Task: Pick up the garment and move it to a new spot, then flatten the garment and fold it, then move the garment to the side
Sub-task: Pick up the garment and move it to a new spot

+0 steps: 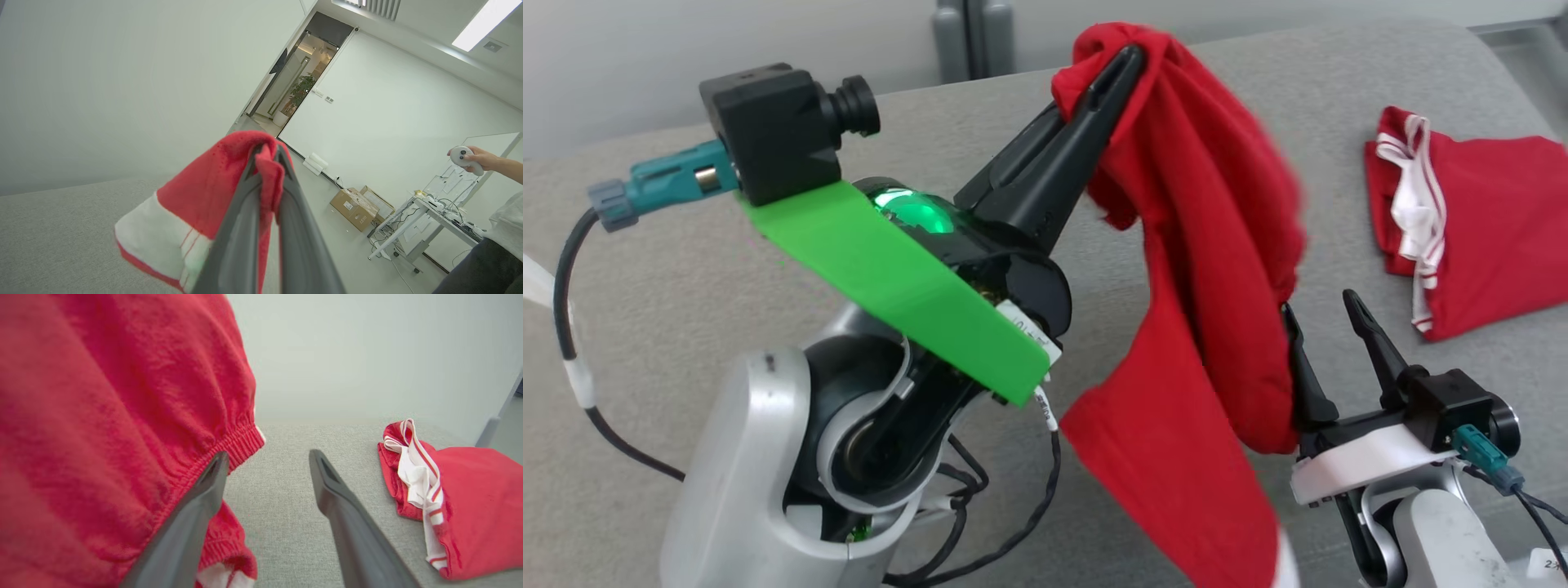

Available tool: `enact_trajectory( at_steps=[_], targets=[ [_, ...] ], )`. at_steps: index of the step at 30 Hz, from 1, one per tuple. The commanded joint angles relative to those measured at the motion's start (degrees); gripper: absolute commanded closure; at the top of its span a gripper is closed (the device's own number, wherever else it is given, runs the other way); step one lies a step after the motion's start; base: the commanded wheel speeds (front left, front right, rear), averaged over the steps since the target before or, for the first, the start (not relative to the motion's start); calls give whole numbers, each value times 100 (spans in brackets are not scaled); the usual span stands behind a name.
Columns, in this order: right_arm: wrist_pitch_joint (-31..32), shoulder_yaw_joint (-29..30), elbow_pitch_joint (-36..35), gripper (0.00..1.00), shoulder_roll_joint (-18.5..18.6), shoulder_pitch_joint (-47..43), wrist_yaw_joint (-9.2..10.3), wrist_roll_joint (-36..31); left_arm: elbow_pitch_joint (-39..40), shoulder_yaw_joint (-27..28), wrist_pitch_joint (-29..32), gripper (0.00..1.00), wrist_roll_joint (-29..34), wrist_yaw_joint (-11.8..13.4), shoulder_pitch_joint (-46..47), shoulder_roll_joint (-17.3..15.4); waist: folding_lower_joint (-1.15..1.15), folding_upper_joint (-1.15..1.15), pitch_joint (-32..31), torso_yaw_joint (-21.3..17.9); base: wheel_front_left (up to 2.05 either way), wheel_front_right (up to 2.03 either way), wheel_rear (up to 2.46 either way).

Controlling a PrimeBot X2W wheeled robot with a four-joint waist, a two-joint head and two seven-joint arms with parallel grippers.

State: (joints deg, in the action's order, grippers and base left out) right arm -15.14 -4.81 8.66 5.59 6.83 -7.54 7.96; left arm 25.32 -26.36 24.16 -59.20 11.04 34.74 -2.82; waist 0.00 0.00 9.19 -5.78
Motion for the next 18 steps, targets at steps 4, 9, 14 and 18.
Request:
enact_trajectory(
  at_steps=[4, 9, 14, 18],
  targets=[
    [3, -8, -39, 0, -97, 46, 11, 75, -588, 230, 100, 100, -67, 232, -233, -196, 0, 0, 112, -604, 0, 0, 0],
    [3, -14, -18, 0, -187, 153, 11, 124, -2125, 746, -193, 100, 70, 198, -356, -611, 0, 0, 333, -964, 0, 0, 0],
    [3, -18, 37, 0, -229, 184, 11, 162, -3845, 1037, -809, 100, 574, -56, -52, -1196, 0, 0, 435, -1251, 0, 0, 0],
    [3, 5, 51, 0, -251, 154, 10, 165, -4796, 1437, -1502, 100, 589, -192, 241, -1252, 0, 0, 458, -1337, 0, 0, 0]
  ],
)
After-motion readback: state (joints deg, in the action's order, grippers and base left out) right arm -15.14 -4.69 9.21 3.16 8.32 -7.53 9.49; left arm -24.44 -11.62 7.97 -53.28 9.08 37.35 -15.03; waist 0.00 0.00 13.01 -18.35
